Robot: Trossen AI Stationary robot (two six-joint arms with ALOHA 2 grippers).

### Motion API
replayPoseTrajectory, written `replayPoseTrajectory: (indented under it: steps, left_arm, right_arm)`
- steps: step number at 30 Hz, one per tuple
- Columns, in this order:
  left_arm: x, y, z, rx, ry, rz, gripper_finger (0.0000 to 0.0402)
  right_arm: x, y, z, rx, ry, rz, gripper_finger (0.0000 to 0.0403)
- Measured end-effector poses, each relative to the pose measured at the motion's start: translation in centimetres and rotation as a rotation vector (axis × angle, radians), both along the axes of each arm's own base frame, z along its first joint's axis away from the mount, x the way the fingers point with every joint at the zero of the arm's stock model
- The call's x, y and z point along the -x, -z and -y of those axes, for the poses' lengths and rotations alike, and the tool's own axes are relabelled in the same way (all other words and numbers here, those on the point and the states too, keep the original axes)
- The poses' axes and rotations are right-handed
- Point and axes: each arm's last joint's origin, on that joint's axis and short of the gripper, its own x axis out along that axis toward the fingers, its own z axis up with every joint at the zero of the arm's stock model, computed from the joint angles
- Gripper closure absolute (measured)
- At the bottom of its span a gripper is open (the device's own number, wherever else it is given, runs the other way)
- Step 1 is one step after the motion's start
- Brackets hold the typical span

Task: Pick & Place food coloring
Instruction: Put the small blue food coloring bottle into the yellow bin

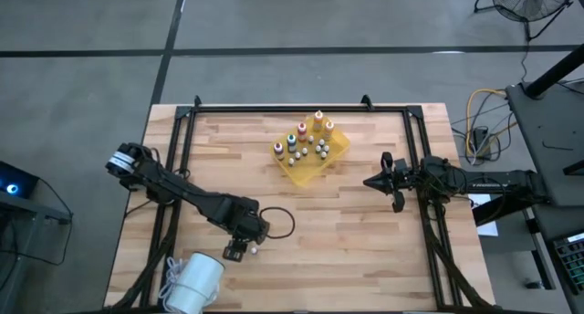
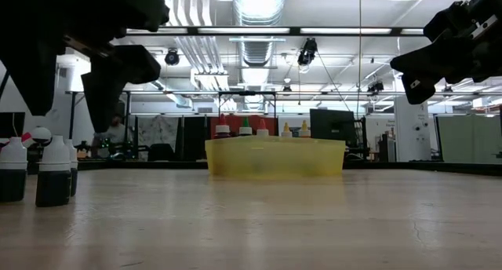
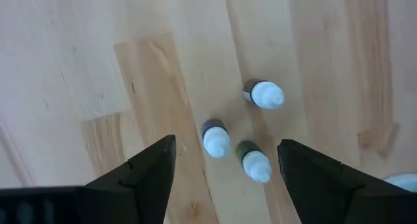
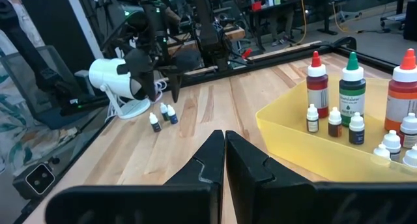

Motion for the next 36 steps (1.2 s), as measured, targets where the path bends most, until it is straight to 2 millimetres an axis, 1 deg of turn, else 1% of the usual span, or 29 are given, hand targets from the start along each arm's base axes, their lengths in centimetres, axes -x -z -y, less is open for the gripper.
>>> replayPoseTrajectory:
  steps: [11, 18, 36]
  left_arm:
    - [-0.6, 1.2, -0.5, -0.021, -0.035, -0.037, 0.0161]
    - [-0.2, 2.4, -0.9, -0.035, -0.05, -0.076, 0.0161]
    - [-0.4, 3.0, -0.8, 0.0, -0.073, -0.04, 0.0161]
  right_arm:
    - [0.0, 0.0, 0.0, 0.0, 0.0, 0.0, 0.0394]
    - [0.0, 0.0, 0.0, 0.0, -0.001, 0.0, 0.0394]
    - [0.0, 0.0, 0.0, 0.0, 0.0, 0.0, 0.0394]
